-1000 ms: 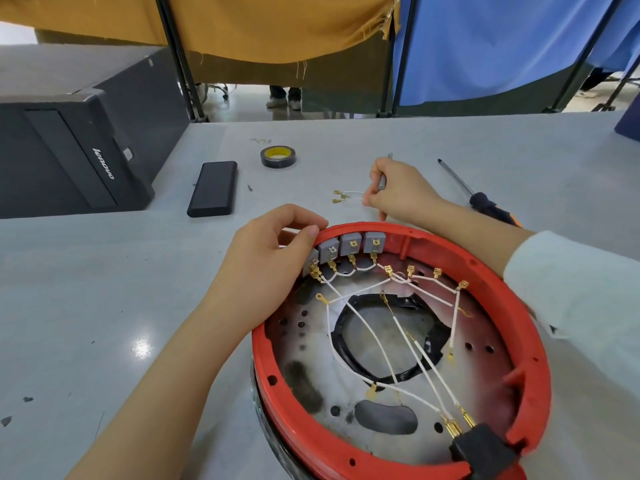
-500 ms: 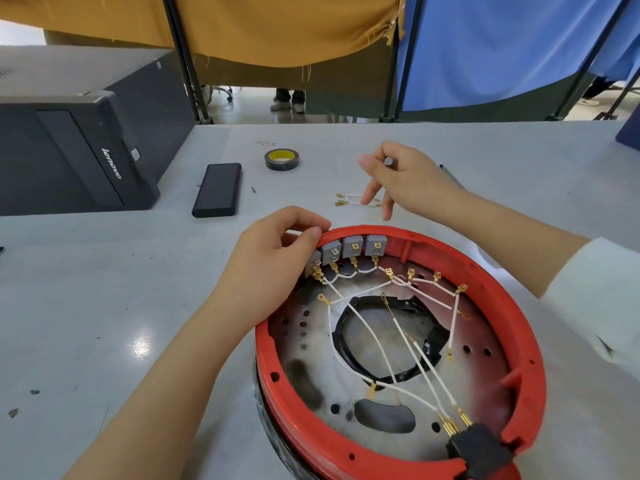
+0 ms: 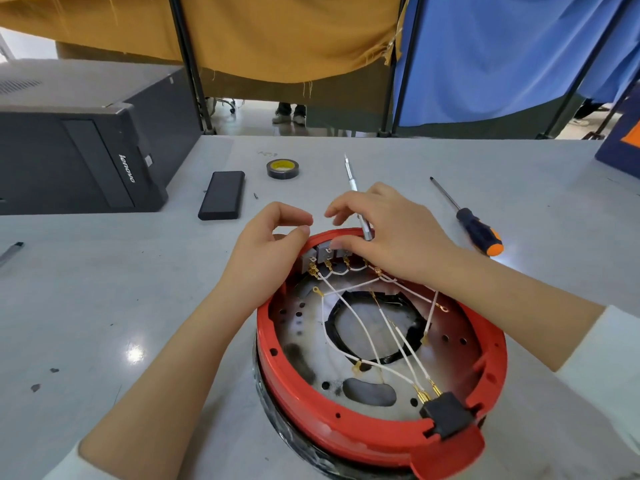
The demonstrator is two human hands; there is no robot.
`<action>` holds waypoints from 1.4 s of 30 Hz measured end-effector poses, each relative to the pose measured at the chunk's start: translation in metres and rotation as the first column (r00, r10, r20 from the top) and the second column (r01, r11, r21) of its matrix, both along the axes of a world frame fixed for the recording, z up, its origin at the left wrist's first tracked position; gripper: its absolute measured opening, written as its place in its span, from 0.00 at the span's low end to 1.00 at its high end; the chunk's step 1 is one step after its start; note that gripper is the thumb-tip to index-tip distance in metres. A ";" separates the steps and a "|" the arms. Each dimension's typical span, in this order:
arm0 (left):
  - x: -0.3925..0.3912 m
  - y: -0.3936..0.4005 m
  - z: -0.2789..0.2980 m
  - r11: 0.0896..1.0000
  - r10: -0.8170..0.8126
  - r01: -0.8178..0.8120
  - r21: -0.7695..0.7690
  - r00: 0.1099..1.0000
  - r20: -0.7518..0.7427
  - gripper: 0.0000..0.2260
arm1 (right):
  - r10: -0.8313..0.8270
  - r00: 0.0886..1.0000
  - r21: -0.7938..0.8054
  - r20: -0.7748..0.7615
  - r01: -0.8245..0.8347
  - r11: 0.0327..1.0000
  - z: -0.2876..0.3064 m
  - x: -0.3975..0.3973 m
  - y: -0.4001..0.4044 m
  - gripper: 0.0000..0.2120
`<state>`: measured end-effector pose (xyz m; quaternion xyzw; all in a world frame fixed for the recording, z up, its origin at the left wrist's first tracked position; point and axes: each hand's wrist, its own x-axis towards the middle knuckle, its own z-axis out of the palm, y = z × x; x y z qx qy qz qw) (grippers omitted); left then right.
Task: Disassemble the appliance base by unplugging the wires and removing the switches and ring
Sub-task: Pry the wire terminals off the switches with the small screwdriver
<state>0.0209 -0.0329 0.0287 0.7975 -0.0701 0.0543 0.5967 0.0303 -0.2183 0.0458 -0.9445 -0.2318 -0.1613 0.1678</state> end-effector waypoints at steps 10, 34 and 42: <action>0.002 0.006 0.004 0.967 -0.226 0.234 0.103 0.971 -0.082 0.10 | -0.169 0.980 -0.133 -0.107 0.155 0.979 0.007 0.001 -0.011 0.13; -0.001 0.002 0.003 0.928 -0.212 0.211 0.306 0.977 -0.031 0.12 | 0.313 0.881 0.829 -0.356 0.143 0.541 0.005 -0.015 -0.012 0.20; 0.000 0.003 0.001 0.927 -0.208 0.207 0.311 0.978 -0.032 0.11 | 0.229 0.904 0.730 -0.362 0.122 0.673 0.000 -0.018 -0.004 0.16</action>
